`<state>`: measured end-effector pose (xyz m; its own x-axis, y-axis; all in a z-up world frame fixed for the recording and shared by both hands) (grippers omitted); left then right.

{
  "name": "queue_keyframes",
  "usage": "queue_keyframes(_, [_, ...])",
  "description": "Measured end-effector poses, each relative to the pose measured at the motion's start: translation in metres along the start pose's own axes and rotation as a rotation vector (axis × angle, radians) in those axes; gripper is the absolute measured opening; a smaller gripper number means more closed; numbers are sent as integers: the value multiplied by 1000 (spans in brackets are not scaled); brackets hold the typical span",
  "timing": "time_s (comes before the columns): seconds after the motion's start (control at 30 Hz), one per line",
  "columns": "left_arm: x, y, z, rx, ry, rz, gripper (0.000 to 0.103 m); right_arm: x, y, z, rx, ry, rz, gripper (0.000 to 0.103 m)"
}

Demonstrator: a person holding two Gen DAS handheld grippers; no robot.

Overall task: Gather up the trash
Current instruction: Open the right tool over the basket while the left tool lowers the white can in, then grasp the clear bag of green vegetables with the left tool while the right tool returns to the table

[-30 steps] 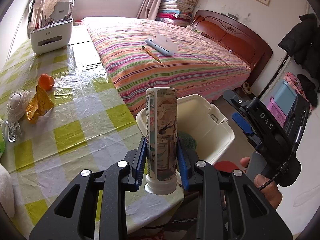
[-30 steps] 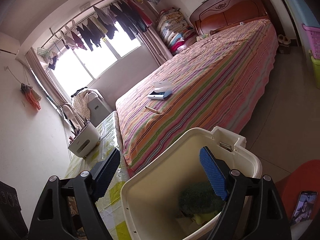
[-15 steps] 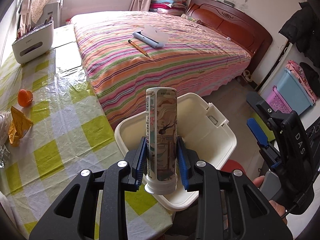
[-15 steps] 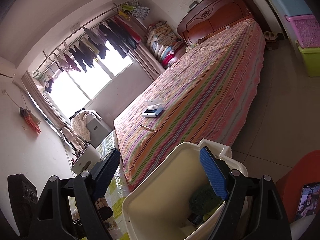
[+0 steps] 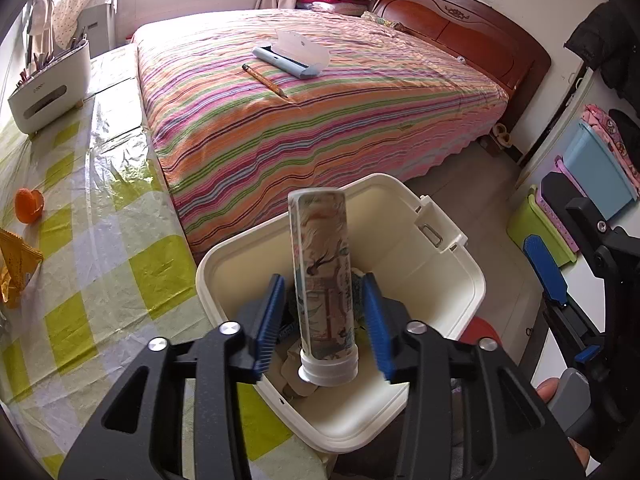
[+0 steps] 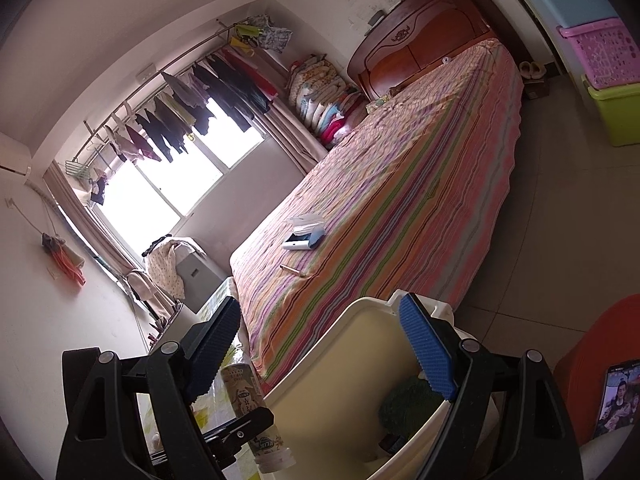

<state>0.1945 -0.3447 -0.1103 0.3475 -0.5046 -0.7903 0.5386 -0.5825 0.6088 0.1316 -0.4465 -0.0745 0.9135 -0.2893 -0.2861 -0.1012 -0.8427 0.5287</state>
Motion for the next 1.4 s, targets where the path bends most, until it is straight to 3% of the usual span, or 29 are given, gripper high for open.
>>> queue_keyframes(0.03, [-2, 1, -4, -15, 18, 13, 76, 0, 0, 0, 2, 0, -2, 80])
queue_keyframes(0.07, [-7, 2, -10, -31, 43, 40, 77, 1, -1, 1, 4, 0, -5, 80])
queue_keyframes(0.33, [-49, -9, -43, -21, 124, 81, 80, 3, -7, -5, -11, 2, -23, 80])
queue_keyframes(0.7, [-140, -62, -118, 24, 297, 122, 83, 11, -30, -33, -77, 32, -75, 80])
queue_keyframes(1.03, [-196, -90, -224, -119, 464, 201, 84, 24, -65, -64, -188, 40, -141, 80])
queue_keyframes(1.13, [-194, -101, -245, -174, 457, 163, 84, 27, -73, -72, -210, 43, -156, 79])
queue_keyframes(1.4, [-226, -112, -284, -193, 518, 177, 84, 38, -110, -97, -292, 75, -240, 79])
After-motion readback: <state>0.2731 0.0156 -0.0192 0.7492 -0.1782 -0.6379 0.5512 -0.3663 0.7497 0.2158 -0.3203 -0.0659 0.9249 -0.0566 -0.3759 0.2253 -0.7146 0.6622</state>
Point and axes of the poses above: each gripper's, at about its wrist camera, not at the fingertips, and x roughly the way its jaws point, z to its right, y to its top, the point moved 9 cm from there along x, roughly the way its jaws point, and after that the axes turned 12 degrees about x, right-handed, at the moved point
